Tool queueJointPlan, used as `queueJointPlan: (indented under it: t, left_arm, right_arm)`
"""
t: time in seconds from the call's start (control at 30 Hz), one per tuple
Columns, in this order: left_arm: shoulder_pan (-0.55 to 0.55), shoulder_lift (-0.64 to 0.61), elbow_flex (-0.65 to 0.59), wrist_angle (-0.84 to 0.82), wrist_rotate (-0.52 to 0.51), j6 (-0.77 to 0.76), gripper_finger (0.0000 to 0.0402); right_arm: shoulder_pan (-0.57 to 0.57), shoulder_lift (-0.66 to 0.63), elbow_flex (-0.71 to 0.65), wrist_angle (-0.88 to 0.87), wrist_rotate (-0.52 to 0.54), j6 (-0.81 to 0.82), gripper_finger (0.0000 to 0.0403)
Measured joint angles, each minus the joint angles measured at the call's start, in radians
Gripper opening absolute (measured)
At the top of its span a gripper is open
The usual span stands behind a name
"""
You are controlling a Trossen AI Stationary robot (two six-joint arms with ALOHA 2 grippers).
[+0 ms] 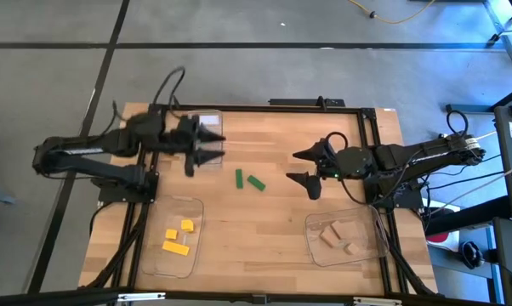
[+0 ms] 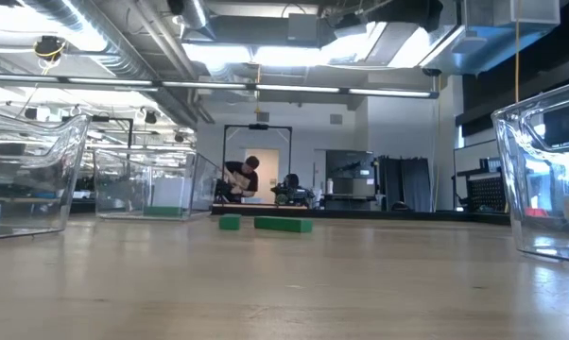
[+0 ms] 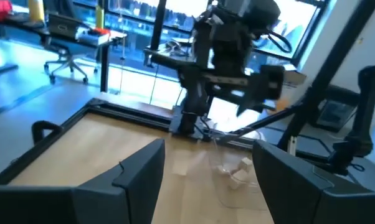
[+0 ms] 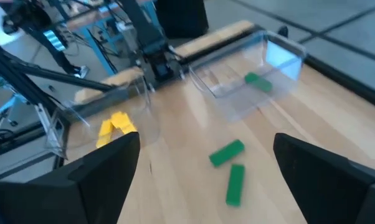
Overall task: Sort & place blocks by color
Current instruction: Put the right green block into the top left transparent bin
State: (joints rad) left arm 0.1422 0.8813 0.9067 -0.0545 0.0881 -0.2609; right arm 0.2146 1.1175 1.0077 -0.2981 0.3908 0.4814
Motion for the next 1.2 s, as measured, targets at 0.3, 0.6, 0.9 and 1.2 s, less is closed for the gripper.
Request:
queueJointPlan:
  t: [0.3,0.6,0.9,1.2]
  left_arm:
    - [-0.200,-0.059,-0.119,0.122,-0.255,0.007,0.0232]
    - [-0.203,-0.058,-0.119,0.125,-0.255,0.009,0.0232]
    - [-0.202,-0.058,-0.119,0.124,-0.255,0.009,0.0232]
    - [-0.201,-0.058,-0.119,0.124,-0.262,0.009,0.0232]
  right_arm:
    - [0.000,0.000,0.000,0.123,-0.018,-0.070,0.0371]
    - [0.000,0.000,0.000,0.124,-0.022,-0.067,0.0371]
    - [0.000,0.000,0.000,0.124,-0.022,-0.065,0.0371]
    - [-0.016,0.031,0.004,0.120,-0.030,0.012,0.0371]
